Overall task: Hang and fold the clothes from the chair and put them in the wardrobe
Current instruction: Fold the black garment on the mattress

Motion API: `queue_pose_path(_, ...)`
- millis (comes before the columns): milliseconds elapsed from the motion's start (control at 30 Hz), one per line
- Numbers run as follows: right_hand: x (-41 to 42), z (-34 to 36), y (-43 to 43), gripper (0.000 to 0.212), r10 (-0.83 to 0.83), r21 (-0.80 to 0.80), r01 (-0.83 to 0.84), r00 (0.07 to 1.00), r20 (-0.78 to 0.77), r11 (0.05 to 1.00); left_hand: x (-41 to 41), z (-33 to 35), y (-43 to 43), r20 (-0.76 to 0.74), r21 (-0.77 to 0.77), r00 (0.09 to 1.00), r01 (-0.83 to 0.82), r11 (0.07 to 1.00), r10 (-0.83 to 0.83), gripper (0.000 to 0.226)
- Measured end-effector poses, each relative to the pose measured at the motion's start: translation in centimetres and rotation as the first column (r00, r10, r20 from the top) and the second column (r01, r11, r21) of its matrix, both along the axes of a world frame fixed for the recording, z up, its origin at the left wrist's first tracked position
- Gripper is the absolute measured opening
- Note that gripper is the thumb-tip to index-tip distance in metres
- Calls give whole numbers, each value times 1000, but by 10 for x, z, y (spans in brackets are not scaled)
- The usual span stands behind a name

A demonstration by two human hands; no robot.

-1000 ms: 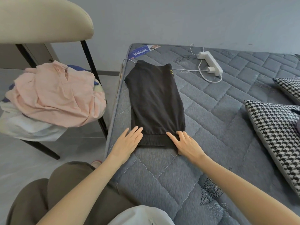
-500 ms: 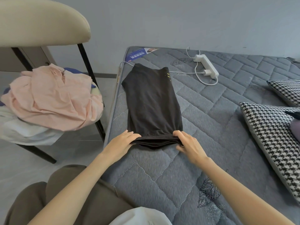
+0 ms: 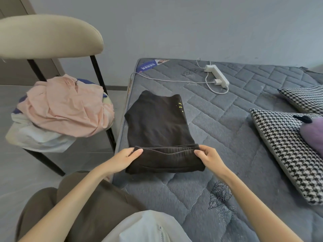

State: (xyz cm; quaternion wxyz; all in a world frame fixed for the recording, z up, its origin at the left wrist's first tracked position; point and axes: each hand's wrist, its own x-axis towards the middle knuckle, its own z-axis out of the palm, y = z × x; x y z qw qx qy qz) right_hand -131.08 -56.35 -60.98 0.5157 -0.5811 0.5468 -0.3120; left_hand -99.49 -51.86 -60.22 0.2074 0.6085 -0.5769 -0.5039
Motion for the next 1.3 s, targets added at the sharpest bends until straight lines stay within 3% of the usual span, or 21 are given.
queue_pose_path(100,5,7,-2,20,-17,7,17,999,44,1000,2,6,-3,17,2,1000,-6,1000,6,34)
queue_pose_path(267,25,15,-29,23,-98,-69,99,995,17,993,1,5,-34,23,-138,971,-234,962,240,46)
queue_pose_path(400,44,9,-68,32,-215,-50,213,976,-30,976,-8,-6,-71,9,-112,905,-421,900,425,58)
queue_pose_path(567,61,-15,-107,40,-285,-15,285,951,-122,958,-17,-31,-106,29,-45,846,-531,846,532,56)
queue_pose_path(700,71,-30,-125,38,-320,-61,315,913,-253,947,-18,-50,-127,109,-64,824,-553,831,556,59)
queue_pose_path(900,78,-52,-135,25,-338,-243,242,774,-535,939,-15,-76,-142,308,-231,782,-491,840,542,59)
queue_pose_path(1100,78,-68,-135,24,-365,-294,225,687,-628,929,-17,-83,-142,506,-382,669,-392,837,544,54)
queue_pose_path(1200,79,-68,-134,26,-401,-354,214,659,-636,911,-22,-80,-139,545,-419,623,-377,826,561,56)
queue_pose_path(1300,80,-65,-134,24,-469,-497,118,570,-675,860,-31,-72,-137,510,-447,606,-420,790,611,40)
